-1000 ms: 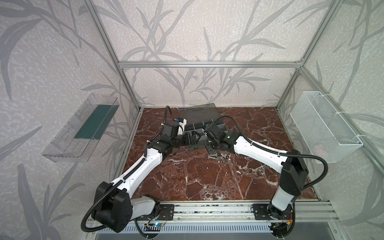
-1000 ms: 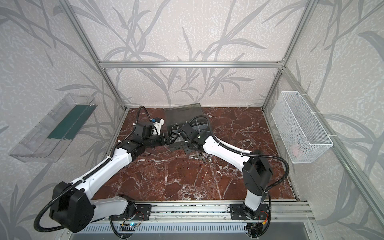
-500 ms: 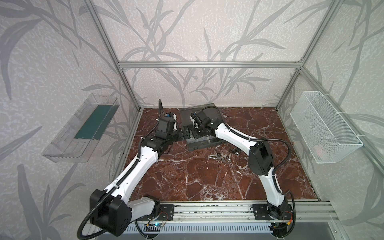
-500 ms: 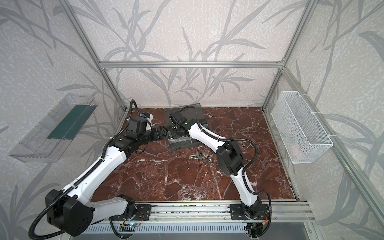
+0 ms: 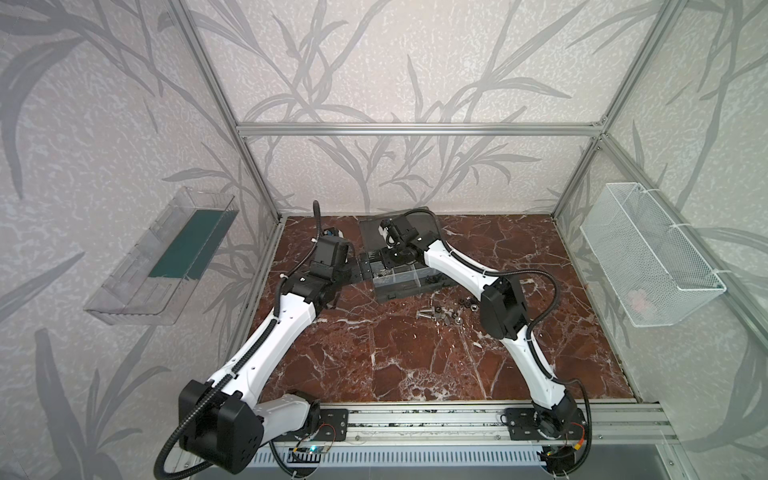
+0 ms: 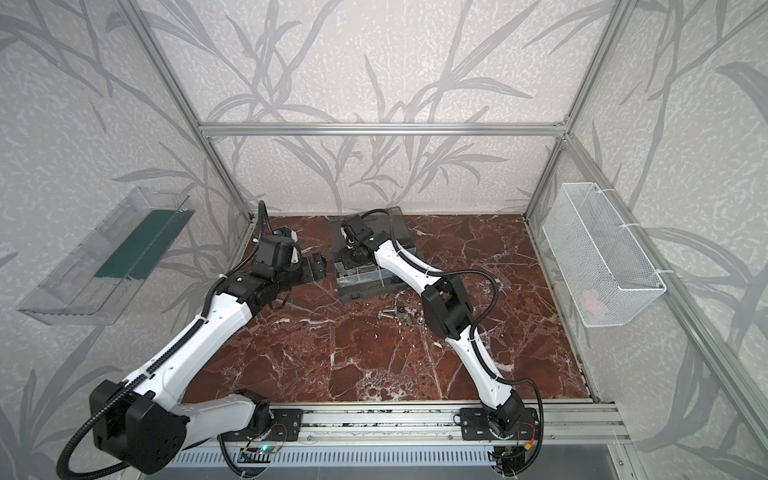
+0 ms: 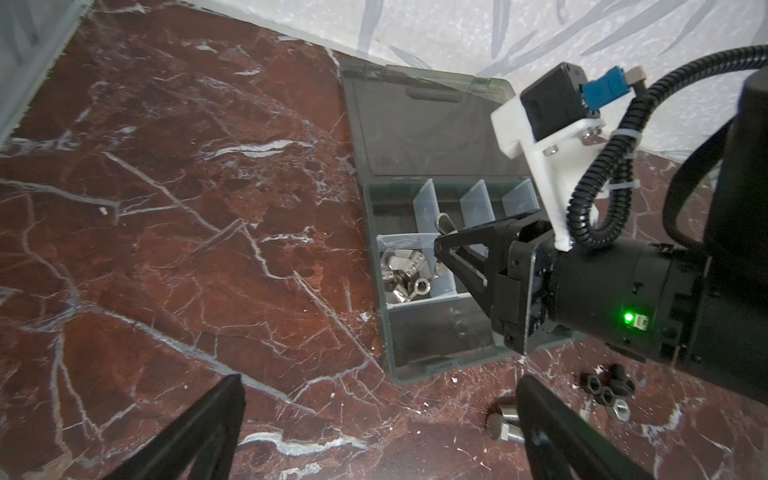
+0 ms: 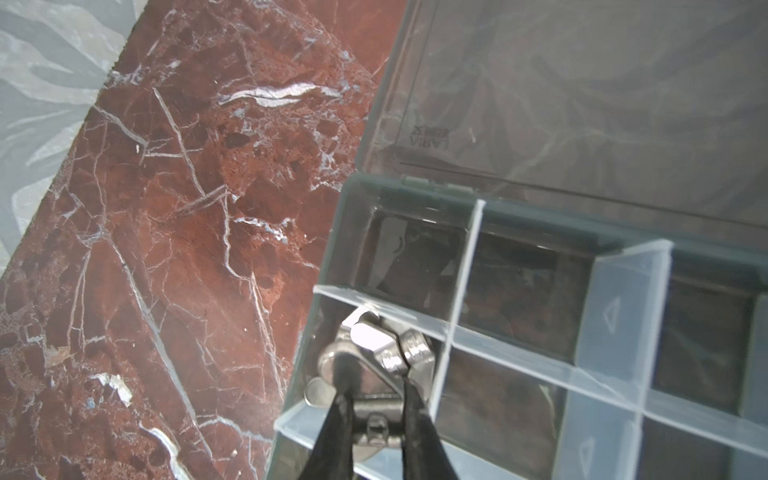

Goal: Sort the screws and nuts into containers
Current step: 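Open the right gripper to drop the wing nut into the compartment, then move the right gripper back down to the loose parts beside the box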

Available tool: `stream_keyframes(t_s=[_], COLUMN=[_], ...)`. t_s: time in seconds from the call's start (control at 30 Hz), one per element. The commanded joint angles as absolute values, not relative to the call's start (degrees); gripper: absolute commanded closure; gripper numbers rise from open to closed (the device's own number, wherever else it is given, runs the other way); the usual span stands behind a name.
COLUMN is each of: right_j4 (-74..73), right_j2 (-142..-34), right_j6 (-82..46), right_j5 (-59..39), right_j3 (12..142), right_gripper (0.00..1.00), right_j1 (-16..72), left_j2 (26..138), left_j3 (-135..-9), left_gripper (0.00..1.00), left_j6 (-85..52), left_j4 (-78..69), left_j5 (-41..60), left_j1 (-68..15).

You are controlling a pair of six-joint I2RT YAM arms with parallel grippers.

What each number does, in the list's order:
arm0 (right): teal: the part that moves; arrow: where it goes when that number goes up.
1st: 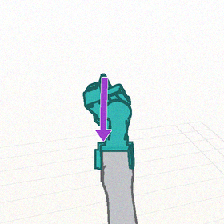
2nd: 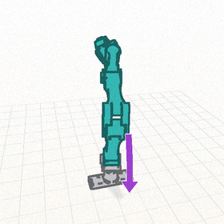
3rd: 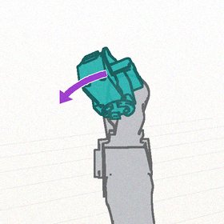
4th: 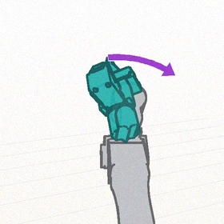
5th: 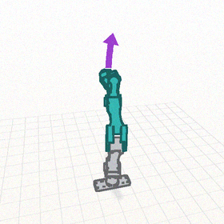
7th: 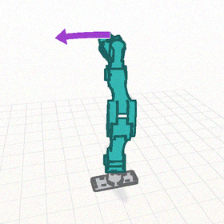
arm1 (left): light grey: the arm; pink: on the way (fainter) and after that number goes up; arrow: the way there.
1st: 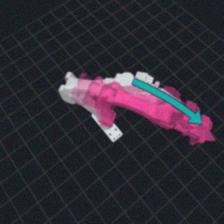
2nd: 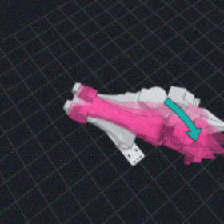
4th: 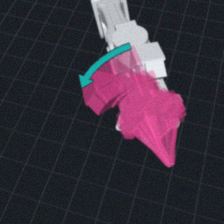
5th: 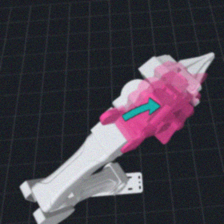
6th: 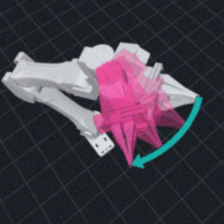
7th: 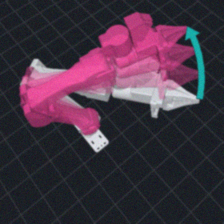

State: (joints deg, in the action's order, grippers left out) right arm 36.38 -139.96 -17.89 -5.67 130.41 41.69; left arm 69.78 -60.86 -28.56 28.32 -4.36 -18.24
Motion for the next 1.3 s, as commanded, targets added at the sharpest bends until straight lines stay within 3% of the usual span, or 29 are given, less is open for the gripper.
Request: stream_keyframes(t_s=[0.0, 0.13, 0.4, 0.8, 1.07, 1.27], right_j4=[39.83, 43.91, 44.3, 45.86, 47.82, 43.04], right_j2=[-143.52, -147.08, -145.95, -143.44, -137.05, -125.69], right_j6=[-18.55, -18.63, -18.2, -16.81, -15.08, -14.49], right_j5=[-6.9, -6.12, -5.03, -4.05, -2.2, -1.1], right_j3=[135.69, 141.11, 138.38, 137.55, 135.42, 121.21], right_gripper=[0.92, 0.87, 0.84, 0.67, 0.66, 0.65], right_j1=[42.01, 42.01, 42.06, 42.01, 41.53, 39.84], left_j2=[68.92, 68.72, 68.87, 68.62, 68.64, 68.59], left_j3=[-60.58, -60.49, -60.18, -59.35, -59.86, -58.78], left_gripper=[0.01, 0.0, 0.01, 0.01, 0.01, 0.01], left_j6=[-30.22, -30.41, -30.65, -31.17, -29.78, -30.08], left_j4=[30.93, 31.15, 30.41, 28.7, 27.43, 22.38], left_j5=[-9.96, -10.45, -8.9, -5.04, 3.28, 14.71], left_j1=[-17.93, -18.01, -18.01, -18.02, -18.02, -18.01])
